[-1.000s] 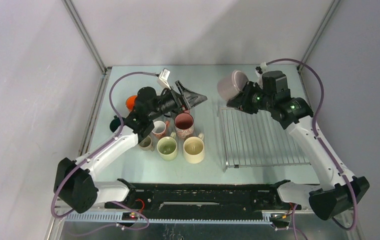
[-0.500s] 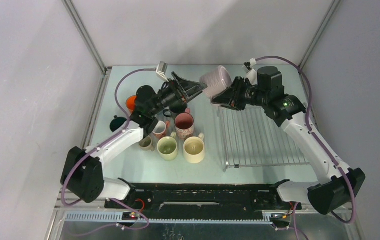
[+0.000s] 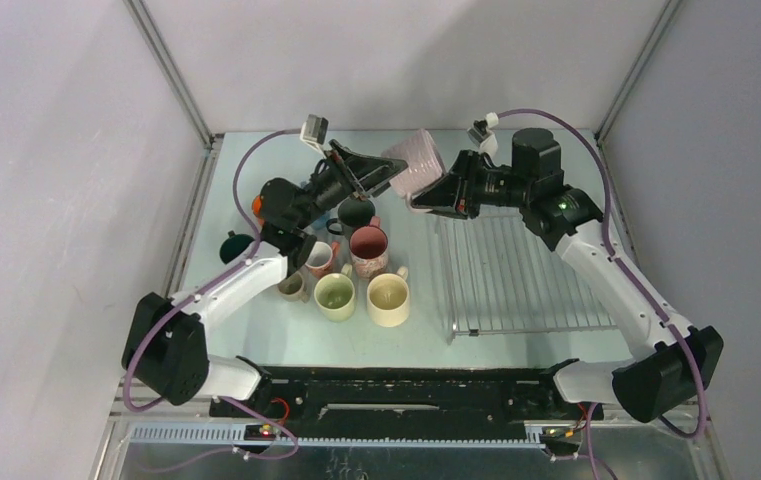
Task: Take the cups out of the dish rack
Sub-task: Place the cup at the center of the board.
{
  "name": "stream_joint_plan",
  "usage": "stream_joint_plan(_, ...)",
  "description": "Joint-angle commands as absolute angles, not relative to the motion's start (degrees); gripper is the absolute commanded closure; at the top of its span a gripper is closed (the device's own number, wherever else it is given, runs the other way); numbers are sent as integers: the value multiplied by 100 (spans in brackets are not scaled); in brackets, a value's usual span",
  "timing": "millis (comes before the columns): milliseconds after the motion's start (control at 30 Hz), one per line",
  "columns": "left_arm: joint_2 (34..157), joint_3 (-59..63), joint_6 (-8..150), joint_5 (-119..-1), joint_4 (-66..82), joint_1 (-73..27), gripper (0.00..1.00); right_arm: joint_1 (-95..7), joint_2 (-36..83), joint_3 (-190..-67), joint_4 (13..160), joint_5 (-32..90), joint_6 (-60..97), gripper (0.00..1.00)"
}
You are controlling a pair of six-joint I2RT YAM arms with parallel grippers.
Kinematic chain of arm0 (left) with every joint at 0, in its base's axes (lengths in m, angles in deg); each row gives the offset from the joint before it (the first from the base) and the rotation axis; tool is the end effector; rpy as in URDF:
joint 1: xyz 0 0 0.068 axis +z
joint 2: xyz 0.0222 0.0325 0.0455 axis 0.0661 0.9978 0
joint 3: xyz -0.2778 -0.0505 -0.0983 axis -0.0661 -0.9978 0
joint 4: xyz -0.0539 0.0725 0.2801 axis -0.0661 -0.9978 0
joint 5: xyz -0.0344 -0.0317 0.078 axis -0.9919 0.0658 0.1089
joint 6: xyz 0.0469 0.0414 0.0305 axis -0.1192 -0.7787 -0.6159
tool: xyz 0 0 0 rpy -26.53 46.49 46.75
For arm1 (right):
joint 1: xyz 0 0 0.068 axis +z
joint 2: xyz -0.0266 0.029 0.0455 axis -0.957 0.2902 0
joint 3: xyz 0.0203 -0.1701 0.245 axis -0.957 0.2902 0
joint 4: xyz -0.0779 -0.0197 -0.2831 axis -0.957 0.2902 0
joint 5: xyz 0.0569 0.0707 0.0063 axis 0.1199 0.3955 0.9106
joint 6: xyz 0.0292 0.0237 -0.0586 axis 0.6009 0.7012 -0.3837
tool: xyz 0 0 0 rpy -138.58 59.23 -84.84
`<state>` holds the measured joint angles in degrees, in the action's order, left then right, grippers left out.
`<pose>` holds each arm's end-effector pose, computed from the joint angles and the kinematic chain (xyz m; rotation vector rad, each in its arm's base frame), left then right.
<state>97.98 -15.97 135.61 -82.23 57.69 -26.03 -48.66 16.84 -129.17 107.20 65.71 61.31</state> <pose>0.2888 -0.1987 0.3949 0.0206 1.3977 -1.8905 0.2813 0.1711 0.4248 -0.1311 2.1426 1.5446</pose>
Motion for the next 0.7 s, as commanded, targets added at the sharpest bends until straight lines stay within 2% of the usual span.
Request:
stream_joint_plan(0,9592,-1470,13898,-8439,6338,-2582,39,-4824,1629,-13048,9576,7286,6195,100)
stream_joint_plan(367,9598,-1459,14154,-8548,6529,-2591,73,-4817,1612,-12841,9485,7751,5945,100)
stream_joint_plan(533,9520,-1519,14187,-8560,6510,-2613,98,-4804,1611,-12700,9436,7816,5884,100)
stream_joint_plan(667,9266,-1679,13911,-8462,6136,-2615,100,-4808,1592,-12668,9611,7688,5743,98)
